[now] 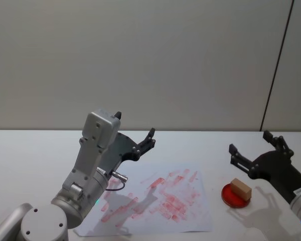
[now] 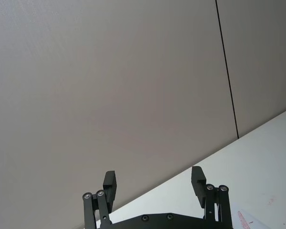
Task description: Use the one hand to pick up the stamp and affix it onto the A4 paper.
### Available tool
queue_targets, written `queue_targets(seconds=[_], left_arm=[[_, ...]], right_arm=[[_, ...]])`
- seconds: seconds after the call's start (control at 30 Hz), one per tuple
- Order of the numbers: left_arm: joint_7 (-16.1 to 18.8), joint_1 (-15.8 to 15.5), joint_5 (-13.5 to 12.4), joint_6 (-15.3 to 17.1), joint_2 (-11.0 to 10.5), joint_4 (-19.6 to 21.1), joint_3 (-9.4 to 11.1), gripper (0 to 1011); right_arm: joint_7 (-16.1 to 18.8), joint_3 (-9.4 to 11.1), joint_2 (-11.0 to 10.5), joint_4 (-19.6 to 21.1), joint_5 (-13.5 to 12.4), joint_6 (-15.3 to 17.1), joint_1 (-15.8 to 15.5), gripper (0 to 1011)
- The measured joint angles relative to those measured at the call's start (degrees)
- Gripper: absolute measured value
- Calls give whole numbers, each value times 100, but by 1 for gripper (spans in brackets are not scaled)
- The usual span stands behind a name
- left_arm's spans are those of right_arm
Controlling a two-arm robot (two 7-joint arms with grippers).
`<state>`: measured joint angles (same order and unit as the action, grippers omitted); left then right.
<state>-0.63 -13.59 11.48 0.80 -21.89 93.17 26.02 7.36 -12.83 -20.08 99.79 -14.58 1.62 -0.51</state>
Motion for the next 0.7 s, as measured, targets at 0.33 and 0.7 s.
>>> queue_targets(seconds=[0.33, 0.7], left_arm=[[0, 0, 0, 0, 0, 0, 0, 1002], [0, 0, 0, 0, 0, 0, 0, 1003]], right_arm=[[610, 43, -116, -428, 194, 7, 168, 1001], [1164, 97, -173, -960, 226, 145, 408, 1001]])
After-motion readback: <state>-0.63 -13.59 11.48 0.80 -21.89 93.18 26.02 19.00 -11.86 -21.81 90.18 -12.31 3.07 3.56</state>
